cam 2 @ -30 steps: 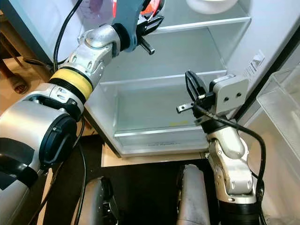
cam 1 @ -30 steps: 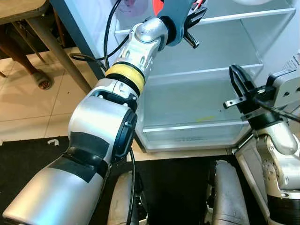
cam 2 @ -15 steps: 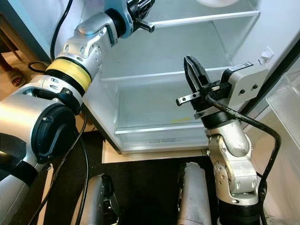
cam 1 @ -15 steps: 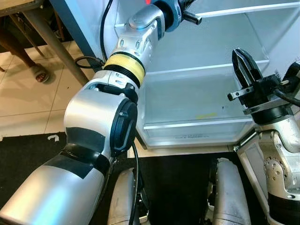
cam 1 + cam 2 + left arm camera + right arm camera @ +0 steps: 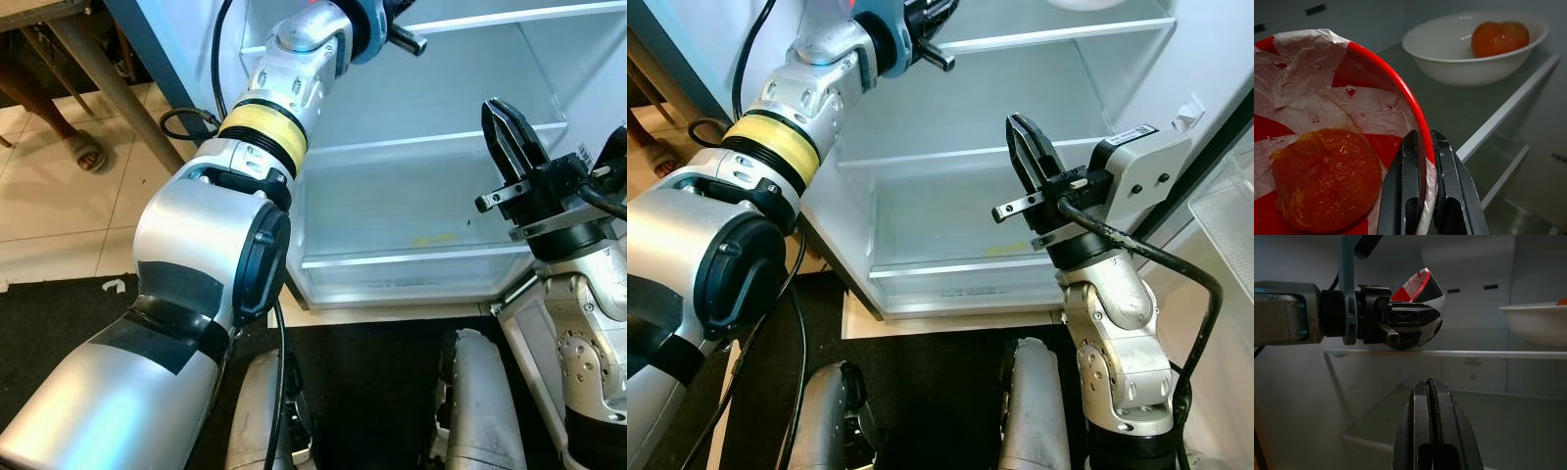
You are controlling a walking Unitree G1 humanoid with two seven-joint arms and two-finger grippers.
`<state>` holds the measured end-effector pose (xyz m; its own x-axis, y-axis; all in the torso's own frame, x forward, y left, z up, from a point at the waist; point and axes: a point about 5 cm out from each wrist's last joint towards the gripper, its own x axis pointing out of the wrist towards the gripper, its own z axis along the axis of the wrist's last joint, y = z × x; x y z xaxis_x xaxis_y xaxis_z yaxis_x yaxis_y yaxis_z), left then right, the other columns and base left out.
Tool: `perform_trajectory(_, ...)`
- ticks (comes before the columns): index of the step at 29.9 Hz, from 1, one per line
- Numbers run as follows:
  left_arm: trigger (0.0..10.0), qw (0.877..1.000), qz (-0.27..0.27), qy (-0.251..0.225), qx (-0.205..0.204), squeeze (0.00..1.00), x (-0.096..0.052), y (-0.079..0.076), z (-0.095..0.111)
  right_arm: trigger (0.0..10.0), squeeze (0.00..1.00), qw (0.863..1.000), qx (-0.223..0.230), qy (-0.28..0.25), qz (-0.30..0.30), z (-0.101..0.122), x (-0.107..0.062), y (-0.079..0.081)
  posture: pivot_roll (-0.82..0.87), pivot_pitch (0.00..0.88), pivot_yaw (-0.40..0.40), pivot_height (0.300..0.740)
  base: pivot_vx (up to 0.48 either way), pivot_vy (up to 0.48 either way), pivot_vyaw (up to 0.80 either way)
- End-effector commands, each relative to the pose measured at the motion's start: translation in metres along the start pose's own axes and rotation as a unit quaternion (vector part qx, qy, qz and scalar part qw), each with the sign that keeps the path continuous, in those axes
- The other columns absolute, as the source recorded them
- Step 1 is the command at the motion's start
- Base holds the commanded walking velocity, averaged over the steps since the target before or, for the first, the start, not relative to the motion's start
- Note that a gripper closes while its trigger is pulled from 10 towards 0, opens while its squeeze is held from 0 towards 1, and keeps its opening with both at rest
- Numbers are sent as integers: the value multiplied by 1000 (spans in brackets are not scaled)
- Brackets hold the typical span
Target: Restocking fridge
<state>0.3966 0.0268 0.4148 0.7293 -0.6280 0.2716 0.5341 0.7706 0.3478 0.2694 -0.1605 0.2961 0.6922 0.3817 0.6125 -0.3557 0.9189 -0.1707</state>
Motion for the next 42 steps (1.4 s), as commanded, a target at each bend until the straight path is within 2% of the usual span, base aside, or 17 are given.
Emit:
perform_trajectory(1,10000,999,-5,29,15,0,-1,-1,-10,10000,0,1000,8,-3,14,3,-3,8,-108,420,186,555,0,0,0)
perform_trajectory(4,10000,999,4,35,32,8,-2,3,-10,10000,0,1000,10,-2,14,3,-3,9,-109,424,188,555,0,0,0)
perform_trajectory(5,10000,999,10,35,37,1000,-3,5,-10,10000,0,1000,10,-1,14,3,-3,9,-110,424,188,555,0,0,0)
perform_trajectory(17,10000,997,49,10,58,1000,-8,22,4,10000,0,1000,13,4,11,3,-5,9,-110,425,187,555,0,0,0)
perform_trajectory(18,10000,997,54,5,60,761,-9,25,7,10000,0,1000,13,5,10,3,-5,9,-110,425,187,555,0,0,0)
perform_trajectory(19,10000,996,58,1,63,0,-10,27,10,10000,0,1000,13,5,11,3,-5,9,-110,424,188,555,0,0,0)
perform_trajectory(24,10000,995,68,-27,70,0,-12,33,27,10000,0,1000,14,6,11,2,-4,9,-106,420,184,555,0,0,0)
perform_trajectory(30,10000,994,60,-35,80,0,-11,32,32,10000,0,1000,14,6,11,2,-3,10,-105,416,183,555,0,0,0)
perform_trajectory(38,10000,992,19,-51,115,0,-7,20,40,10000,0,1000,14,4,14,2,-1,11,-102,415,182,555,0,0,0)
perform_trajectory(42,10000,991,12,-56,120,0,-6,18,42,10000,0,1000,14,4,15,3,-1,11,-103,413,181,555,0,0,0)
